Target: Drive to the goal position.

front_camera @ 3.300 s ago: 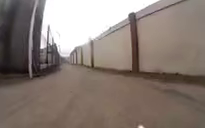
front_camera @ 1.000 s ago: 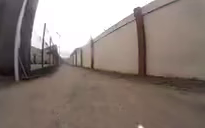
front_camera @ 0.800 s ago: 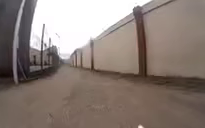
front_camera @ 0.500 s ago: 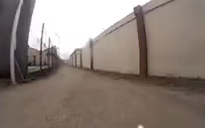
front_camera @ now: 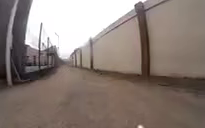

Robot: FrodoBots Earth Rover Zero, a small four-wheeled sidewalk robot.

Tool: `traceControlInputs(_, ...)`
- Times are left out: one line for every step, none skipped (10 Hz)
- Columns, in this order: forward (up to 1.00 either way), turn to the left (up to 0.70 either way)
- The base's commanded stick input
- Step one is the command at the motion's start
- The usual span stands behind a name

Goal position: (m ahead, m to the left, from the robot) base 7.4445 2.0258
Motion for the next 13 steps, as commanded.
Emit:
traceControlInputs(0.3,0.0)
traceControlInputs(0.3,0.0)
traceControlInputs(0.3,0.0)
traceControlInputs(0.3,0.0)
traceControlInputs(0.3,0.0)
traceControlInputs(0.3,0.0)
traceControlInputs(0.3,0.0)
traceControlInputs(0.3,0.0)
traceControlInputs(0.3,0.0)
traceControlInputs(0.3,0.0)
traceControlInputs(0.3,0.0)
traceControlInputs(0.3,0.0)
traceControlInputs(0.3,0.0)
